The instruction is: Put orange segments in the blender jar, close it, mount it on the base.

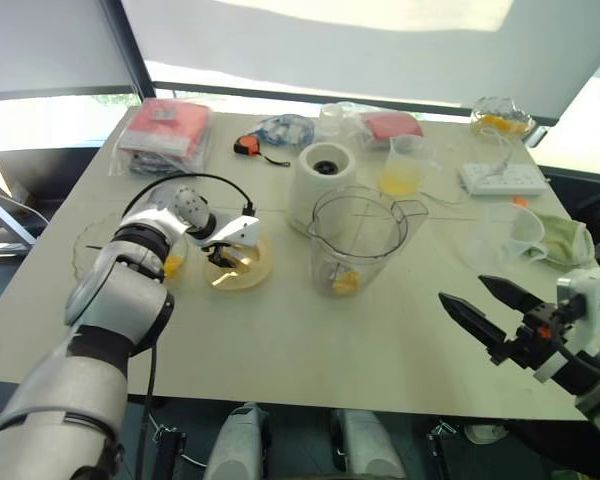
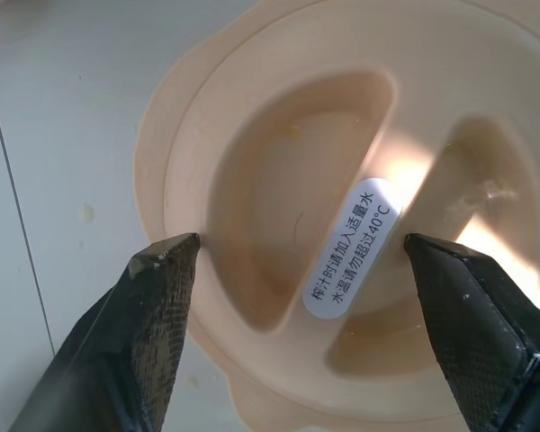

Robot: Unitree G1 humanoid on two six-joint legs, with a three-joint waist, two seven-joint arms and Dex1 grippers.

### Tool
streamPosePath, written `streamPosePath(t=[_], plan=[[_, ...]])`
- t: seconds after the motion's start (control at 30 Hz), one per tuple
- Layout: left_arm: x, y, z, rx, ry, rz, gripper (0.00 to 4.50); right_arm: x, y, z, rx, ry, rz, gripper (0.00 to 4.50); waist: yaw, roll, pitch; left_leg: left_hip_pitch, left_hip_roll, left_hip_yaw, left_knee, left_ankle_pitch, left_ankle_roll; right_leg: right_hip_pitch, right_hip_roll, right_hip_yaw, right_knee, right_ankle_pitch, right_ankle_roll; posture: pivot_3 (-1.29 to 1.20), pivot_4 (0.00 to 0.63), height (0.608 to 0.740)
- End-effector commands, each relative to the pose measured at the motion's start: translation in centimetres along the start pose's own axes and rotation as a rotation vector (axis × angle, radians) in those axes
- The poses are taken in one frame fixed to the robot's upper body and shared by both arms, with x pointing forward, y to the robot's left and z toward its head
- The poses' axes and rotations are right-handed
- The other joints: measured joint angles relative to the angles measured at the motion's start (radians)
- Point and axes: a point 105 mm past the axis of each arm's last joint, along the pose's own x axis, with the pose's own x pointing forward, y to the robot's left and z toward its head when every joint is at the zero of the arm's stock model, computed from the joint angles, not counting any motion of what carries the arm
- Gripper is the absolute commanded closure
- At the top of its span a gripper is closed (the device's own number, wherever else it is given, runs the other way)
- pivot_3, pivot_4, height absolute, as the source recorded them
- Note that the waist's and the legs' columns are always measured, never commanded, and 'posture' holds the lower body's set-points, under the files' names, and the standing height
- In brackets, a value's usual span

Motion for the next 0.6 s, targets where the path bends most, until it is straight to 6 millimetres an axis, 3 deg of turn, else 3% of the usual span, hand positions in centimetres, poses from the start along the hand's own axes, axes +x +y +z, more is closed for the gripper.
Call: streamPosePath(t=[0.03, 0.13, 0.17, 0.4, 0.57, 0.6], plan=[[1.0, -1.8, -0.8, -0.043, 0.014, -0.071, 2.56, -0.1, 0.6, 0.9, -0.045, -0.02, 0.011, 0.0, -0.001, 0.0, -0.002, 0.0, 0.0, 0.0, 0.0, 0.0, 0.0, 0.0, 0.0, 0.0, 0.0, 0.0, 0.0, 0.0, 0.15, 0.74], [1.0, -1.8, -0.5, -0.055, -0.009, -0.082, 4.02, 0.2, 0.8, 1.0, -0.042, -0.03, 0.014, 0.0, 0.001, 0.003, -0.007, 0.001, 0.0, 0.0, 0.0, 0.0, 0.0, 0.001, 0.0, 0.0, 0.0, 0.0, 0.0, 0.0, 0.15, 0.74], [0.9, -1.8, -0.5, -0.061, -0.012, -0.087, 4.25, 0.3, 0.7, 1.0, -0.041, -0.029, 0.014, 0.0, 0.003, 0.004, -0.008, 0.003, 0.0, 0.0, 0.0, 0.0, 0.0, 0.003, 0.0, 0.0, 0.0, -0.001, -0.003, 0.0, 0.15, 0.74], [0.4, -1.0, 0.2, -0.102, -0.067, -0.057, 4.26, 0.9, 0.2, 0.7, -0.028, -0.033, 0.016, 0.0, 0.001, 0.004, -0.009, 0.003, 0.0, 0.0, 0.0, 0.0, 0.0, 0.004, 0.0, 0.0, -0.001, -0.002, -0.003, 0.0, 0.15, 0.74], [-2.3, 2.7, 3.8, -0.179, -0.255, 0.039, 4.26, 1.3, -0.4, 0.2, -0.011, -0.032, 0.012, 0.0, 0.015, 0.0, -0.007, -0.001, 0.0, 0.0, 0.001, 0.0, 0.0, 0.0, 0.0, 0.0, -0.001, 0.0, 0.0, 0.0, 0.15, 0.74], [-3.8, 3.9, 4.8, -0.157, -0.29, 0.06, 4.26, 1.3, -0.6, 0.0, 0.0, -0.031, 0.006, 0.0, 0.017, -0.001, -0.006, -0.002, -0.001, 0.0, 0.001, 0.0, 0.0, -0.001, 0.0, 0.0, -0.001, 0.0, 0.0, 0.0, 0.15, 0.74]])
